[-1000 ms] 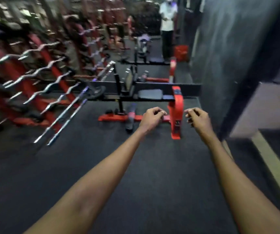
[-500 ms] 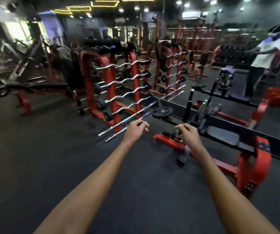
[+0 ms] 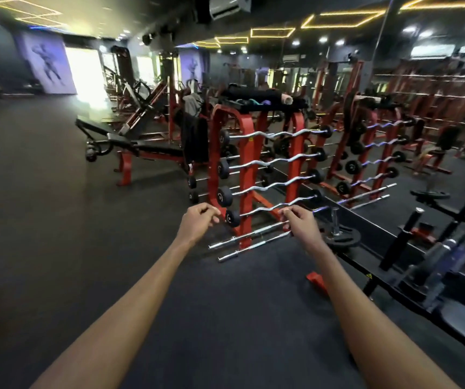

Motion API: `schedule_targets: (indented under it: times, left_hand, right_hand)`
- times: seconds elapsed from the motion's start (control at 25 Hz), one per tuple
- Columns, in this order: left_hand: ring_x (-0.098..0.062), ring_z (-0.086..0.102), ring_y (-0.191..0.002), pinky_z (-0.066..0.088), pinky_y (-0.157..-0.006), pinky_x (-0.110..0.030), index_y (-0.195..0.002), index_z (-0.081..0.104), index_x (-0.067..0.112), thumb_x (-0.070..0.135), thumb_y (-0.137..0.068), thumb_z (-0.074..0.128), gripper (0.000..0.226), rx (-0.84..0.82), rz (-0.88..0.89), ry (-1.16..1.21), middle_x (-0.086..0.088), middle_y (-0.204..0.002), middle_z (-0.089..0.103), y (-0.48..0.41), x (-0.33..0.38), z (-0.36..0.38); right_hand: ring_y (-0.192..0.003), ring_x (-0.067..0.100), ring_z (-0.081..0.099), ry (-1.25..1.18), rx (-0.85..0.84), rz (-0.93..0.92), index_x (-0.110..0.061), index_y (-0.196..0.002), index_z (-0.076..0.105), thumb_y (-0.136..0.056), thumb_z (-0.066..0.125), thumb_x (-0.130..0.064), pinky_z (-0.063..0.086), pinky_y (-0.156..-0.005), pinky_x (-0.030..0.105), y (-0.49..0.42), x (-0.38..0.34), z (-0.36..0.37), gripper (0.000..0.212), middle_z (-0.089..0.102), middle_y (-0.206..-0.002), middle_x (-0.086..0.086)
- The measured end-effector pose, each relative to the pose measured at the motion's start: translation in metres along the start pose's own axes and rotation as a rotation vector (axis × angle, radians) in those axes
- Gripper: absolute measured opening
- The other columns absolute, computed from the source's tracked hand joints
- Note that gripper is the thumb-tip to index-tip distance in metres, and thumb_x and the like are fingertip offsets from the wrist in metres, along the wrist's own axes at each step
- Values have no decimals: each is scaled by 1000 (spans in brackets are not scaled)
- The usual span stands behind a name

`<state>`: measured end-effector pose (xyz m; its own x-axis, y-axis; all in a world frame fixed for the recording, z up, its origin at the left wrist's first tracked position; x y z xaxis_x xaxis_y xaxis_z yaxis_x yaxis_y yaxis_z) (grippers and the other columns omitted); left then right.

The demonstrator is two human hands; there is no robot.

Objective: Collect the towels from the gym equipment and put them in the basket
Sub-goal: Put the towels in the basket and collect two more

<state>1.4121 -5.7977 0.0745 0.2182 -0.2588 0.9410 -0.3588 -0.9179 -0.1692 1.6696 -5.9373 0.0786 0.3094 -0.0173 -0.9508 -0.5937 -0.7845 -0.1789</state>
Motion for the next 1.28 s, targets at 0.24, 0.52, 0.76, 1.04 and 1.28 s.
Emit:
schedule_targets:
  times: [0.24, 0.52, 0.76, 1.04, 1.28]
  left_hand:
    - [-6, 59, -61, 42, -57, -19, -81, 75, 20, 20, -93, 57, 22, 84, -62, -37, 3, -72, 74, -116, -60, -46]
    - [-10, 58, -63, 42, -52, -18, -82, 74, 18, 18, -93, 56, 21, 134, -64, -21, 3, -72, 72, -279, -96, -113]
    - [-9, 58, -64, 42, -54, -22, -79, 73, 22, 20, -93, 57, 21, 171, -96, -32, 4, -72, 72, -415, -142, -160]
    - [-10, 59, -65, 43, -54, -22, -80, 72, 20, 19, -93, 58, 19, 194, -112, -18, 3, -73, 72, -600, -198, -189]
    - [-11, 60, -65, 44, -58, -26, -82, 72, 20, 22, -92, 56, 20, 236, -108, -32, 6, -71, 72, -763, -222, -233]
  right_hand:
    - [-55, 3, 56, 16, -93, -30, -16, -83, 72, -99, 52, -15, 42, -47, 15, -120, 16, 99, 25, 64, -69, -6]
    - [-51, 8, 53, 8, -137, -28, -10, -87, 71, -99, 52, -14, 41, -43, 19, -281, 5, 227, 23, 62, -67, -4]
    - [-50, 5, 51, -31, -168, -12, -14, -86, 71, -99, 52, -13, 40, -40, 17, -404, 8, 322, 24, 61, -68, -3]
    - [-53, 8, 52, -62, -218, 6, -18, -83, 70, -99, 52, -17, 39, -45, 21, -584, 20, 437, 23, 62, -69, -4]
    - [-55, 9, 55, -74, -219, 1, -23, -79, 70, -95, 52, -19, 42, -45, 23, -739, 8, 530, 24, 64, -67, -7]
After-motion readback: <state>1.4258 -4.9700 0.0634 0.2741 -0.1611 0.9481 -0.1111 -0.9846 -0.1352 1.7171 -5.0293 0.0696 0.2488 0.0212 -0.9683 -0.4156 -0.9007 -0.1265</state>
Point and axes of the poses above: each hand's wrist, its own y-axis away from the middle knuckle, its own z-axis out of the palm, x = y × z, the point moved 7 cm from there along -y, towards the middle knuckle
